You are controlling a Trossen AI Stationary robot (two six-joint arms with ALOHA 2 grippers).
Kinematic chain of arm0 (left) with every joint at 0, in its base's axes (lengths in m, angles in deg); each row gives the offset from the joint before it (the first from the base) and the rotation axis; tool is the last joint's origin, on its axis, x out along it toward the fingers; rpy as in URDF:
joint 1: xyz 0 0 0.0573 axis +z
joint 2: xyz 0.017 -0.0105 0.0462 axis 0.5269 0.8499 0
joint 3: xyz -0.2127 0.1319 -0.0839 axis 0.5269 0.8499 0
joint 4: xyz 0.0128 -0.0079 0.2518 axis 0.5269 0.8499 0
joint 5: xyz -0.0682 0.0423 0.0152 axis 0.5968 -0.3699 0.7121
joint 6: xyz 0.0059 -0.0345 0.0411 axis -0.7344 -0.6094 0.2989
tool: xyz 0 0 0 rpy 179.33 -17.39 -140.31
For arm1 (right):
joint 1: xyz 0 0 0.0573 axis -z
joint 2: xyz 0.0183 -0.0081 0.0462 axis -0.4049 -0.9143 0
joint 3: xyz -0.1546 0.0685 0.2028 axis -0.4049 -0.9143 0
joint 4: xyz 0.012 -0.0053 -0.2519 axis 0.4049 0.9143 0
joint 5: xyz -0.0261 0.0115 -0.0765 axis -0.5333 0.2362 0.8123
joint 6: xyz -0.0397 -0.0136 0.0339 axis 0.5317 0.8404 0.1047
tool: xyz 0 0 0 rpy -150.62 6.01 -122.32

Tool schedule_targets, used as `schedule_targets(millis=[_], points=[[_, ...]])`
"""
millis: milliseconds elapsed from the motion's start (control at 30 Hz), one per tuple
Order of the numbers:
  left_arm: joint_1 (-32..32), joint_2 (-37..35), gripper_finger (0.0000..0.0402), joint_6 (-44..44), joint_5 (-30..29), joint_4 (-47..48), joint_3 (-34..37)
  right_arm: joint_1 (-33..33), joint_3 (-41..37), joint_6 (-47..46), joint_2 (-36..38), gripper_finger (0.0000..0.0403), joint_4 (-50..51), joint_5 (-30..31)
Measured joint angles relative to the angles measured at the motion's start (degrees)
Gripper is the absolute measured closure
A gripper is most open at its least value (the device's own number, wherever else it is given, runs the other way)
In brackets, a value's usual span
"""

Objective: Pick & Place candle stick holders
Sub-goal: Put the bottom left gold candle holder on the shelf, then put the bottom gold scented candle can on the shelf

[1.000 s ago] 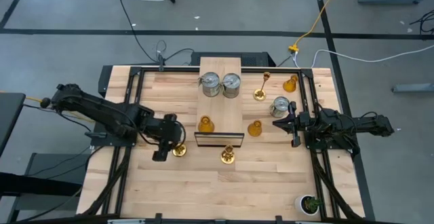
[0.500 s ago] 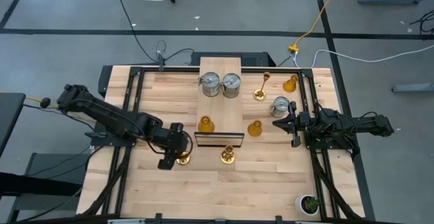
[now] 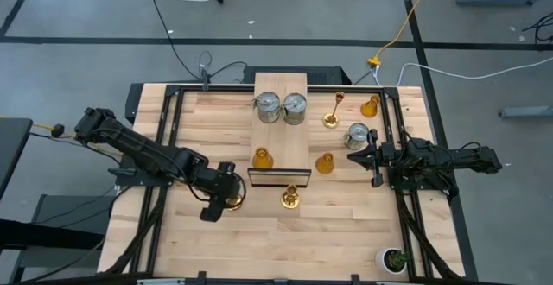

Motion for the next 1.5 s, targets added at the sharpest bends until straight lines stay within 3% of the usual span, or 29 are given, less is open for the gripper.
schedule_targets(millis=[400,567,933,1033,1500], points=[[0.04,-0.55,0.0077,3.08,1.63,2.73,0.0,0.0,0.01,0.0,0.0,0.0376,0.0,-0.01],[0.02,-1.32,0.0037,3.24,2.58,5.98,-0.07,-0.01,-0.01,0.0,0.0,0.0376,0.0,-0.01],[-1.31,-4.3,0.0028,3.52,-2.28,10.42,0.11,0.01,0.01,0.02,0.0,0.0376,0.0,0.17],[-2.36,-5.68,0.0028,3.17,-4.23,8.95,2.89,0.0,0.0,0.02,0.0,0.0376,0.0,0.17],[-3.75,-14.51,0.0028,-2.15,-12.64,-9.19,17.38,-0.01,0.0,0.01,0.0,0.0376,0.0,-0.07]])
